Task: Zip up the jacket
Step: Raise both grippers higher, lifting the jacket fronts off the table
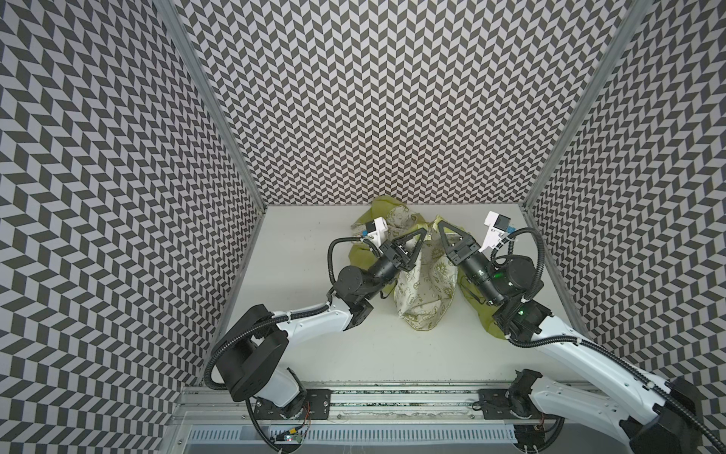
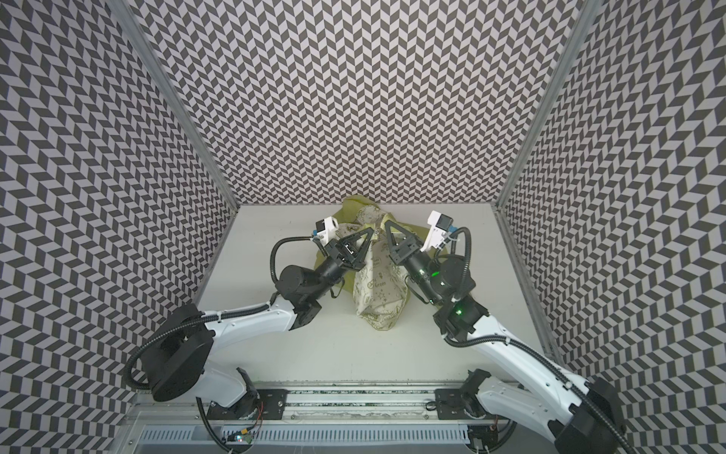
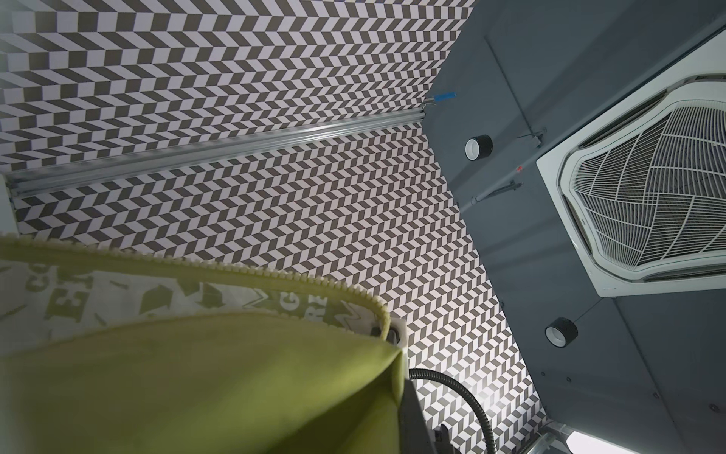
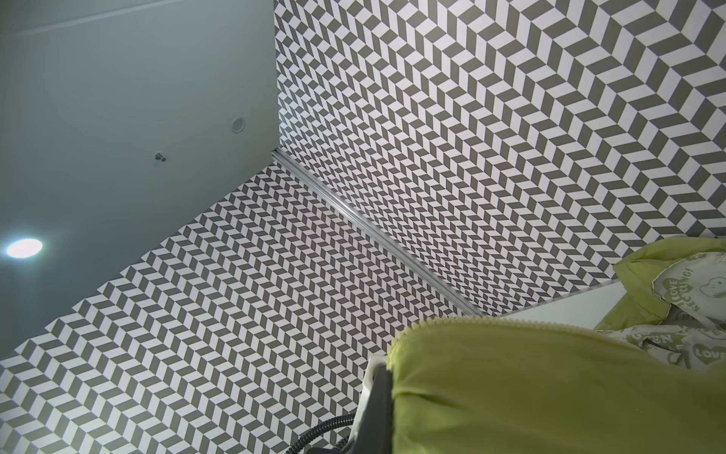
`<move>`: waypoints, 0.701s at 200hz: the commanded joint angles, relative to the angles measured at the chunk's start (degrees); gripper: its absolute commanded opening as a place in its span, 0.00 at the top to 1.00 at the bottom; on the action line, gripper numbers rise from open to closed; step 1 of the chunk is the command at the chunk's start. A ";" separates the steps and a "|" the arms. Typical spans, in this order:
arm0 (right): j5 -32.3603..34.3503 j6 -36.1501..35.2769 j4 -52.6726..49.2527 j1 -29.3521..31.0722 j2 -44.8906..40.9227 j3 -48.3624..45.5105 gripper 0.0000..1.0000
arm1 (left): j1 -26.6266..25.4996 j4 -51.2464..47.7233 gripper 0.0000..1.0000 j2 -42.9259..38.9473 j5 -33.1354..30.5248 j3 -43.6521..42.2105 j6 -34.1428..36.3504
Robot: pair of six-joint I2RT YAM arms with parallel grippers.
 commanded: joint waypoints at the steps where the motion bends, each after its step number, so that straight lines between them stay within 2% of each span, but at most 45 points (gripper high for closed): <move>1: 0.59 1.28 3.02 0.34 -1.78 1.28 1.00 | 0.18 4.17 1.00 0.21 1.49 2.39 -0.95; 140: -2.60 -0.62 5.68 0.36 0.77 2.38 1.00 | 0.54 4.87 1.00 1.09 1.70 2.00 -2.36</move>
